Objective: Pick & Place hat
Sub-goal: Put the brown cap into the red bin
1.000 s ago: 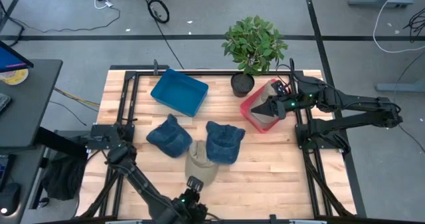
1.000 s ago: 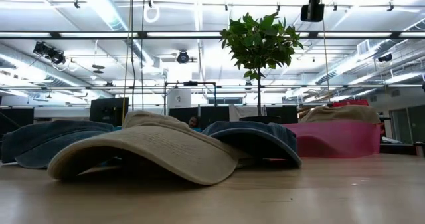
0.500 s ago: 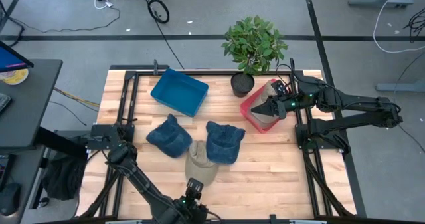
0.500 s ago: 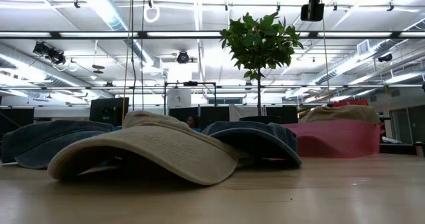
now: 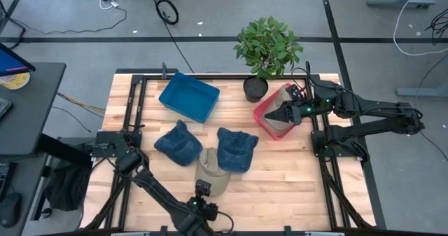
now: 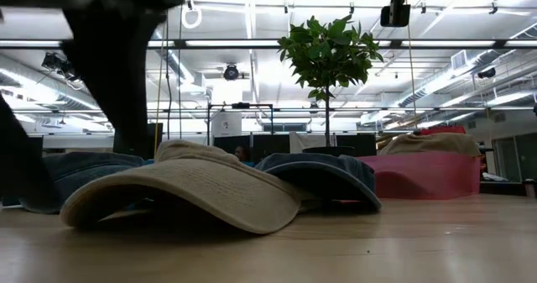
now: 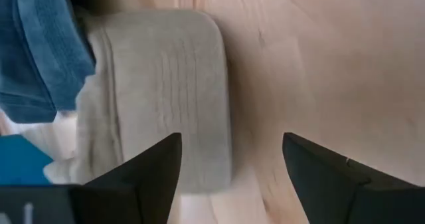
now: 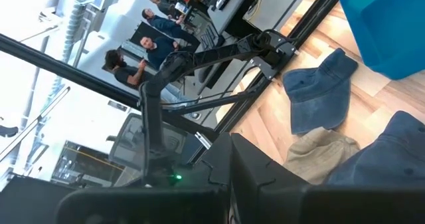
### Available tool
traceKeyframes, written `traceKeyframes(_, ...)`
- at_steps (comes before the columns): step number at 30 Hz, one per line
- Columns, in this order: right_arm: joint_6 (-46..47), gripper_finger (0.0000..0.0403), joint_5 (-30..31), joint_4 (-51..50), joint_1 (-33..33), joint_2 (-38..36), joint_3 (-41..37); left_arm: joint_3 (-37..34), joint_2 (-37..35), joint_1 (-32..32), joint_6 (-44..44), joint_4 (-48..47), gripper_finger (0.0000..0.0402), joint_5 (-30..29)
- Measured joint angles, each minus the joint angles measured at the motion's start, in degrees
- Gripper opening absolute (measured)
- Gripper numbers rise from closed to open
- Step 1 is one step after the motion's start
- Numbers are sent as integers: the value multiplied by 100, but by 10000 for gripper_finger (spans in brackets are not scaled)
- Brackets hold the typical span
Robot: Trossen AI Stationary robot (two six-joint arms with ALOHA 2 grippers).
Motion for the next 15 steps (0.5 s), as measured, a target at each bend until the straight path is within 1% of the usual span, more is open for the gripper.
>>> traceKeyframes(4, 23, 7, -1, -1, 0, 1, 0, -361, 0, -2, -1, 399, 256, -349)
traceKeyframes(6, 41, 7, 0, -1, 0, 1, 0, -531, 0, 7, 6, 443, 253, -630)
traceKeyframes(8, 39, 7, 0, -1, 0, 1, 0, -705, -6, 67, 6, 443, 248, -790)
traceKeyframes(12, 75, 7, 0, 0, -1, 0, 0, -1049, -34, 270, 4, 510, 237, -898)
traceKeyframes(15, 144, 7, 0, 0, -2, 0, 0, -1167, -42, 394, -1, 525, 223, -995)
